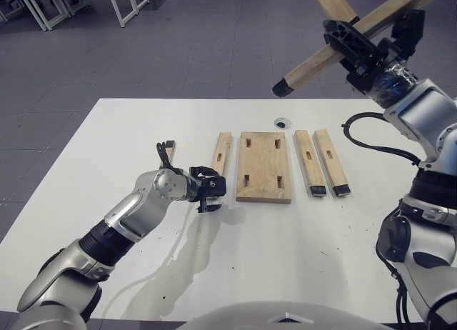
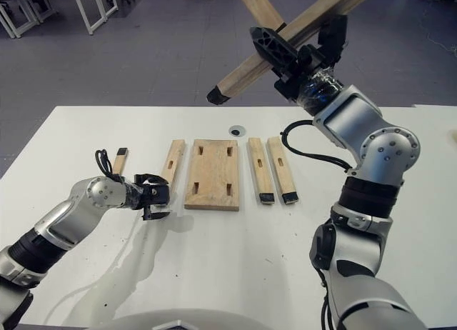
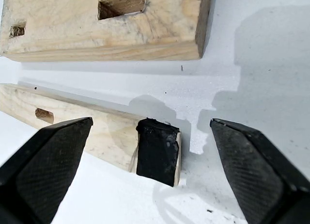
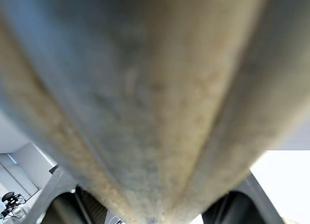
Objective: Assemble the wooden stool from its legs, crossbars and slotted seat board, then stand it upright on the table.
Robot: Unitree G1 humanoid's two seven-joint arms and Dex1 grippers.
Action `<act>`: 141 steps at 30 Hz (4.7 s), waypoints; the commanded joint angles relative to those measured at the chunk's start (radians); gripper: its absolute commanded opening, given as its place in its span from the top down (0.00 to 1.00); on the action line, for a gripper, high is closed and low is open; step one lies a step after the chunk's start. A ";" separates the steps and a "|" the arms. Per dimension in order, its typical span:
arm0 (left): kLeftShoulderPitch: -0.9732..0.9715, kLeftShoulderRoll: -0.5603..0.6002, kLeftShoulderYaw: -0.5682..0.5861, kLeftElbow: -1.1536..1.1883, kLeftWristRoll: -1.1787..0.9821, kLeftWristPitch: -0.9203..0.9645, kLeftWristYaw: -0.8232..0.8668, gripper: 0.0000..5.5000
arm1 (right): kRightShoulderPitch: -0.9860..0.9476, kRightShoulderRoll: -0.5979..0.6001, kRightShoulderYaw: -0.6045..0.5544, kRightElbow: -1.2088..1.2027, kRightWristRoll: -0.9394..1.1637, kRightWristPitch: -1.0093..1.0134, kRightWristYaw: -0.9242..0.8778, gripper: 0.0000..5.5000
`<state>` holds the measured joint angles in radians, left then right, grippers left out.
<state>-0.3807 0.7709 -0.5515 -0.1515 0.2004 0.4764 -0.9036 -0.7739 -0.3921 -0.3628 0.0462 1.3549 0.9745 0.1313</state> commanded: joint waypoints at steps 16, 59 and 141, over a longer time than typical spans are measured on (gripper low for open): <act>-0.277 -0.236 0.056 0.101 -0.077 0.199 0.084 0.18 | 0.004 0.018 0.004 0.001 -0.070 0.004 0.047 0.62; 0.059 0.101 -0.008 0.065 0.012 -0.062 -0.202 0.18 | 0.216 -0.042 0.297 -0.023 -0.388 -0.034 0.316 0.63; 0.155 -0.047 0.068 -0.060 0.002 0.163 -0.065 0.18 | 0.507 -0.246 0.578 -0.113 -1.010 -0.408 0.811 0.00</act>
<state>-0.2924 0.7303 -0.4357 -0.2480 0.1992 0.5983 -0.9626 -0.2831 -0.5948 0.2007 -0.0419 0.3559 0.5278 0.9149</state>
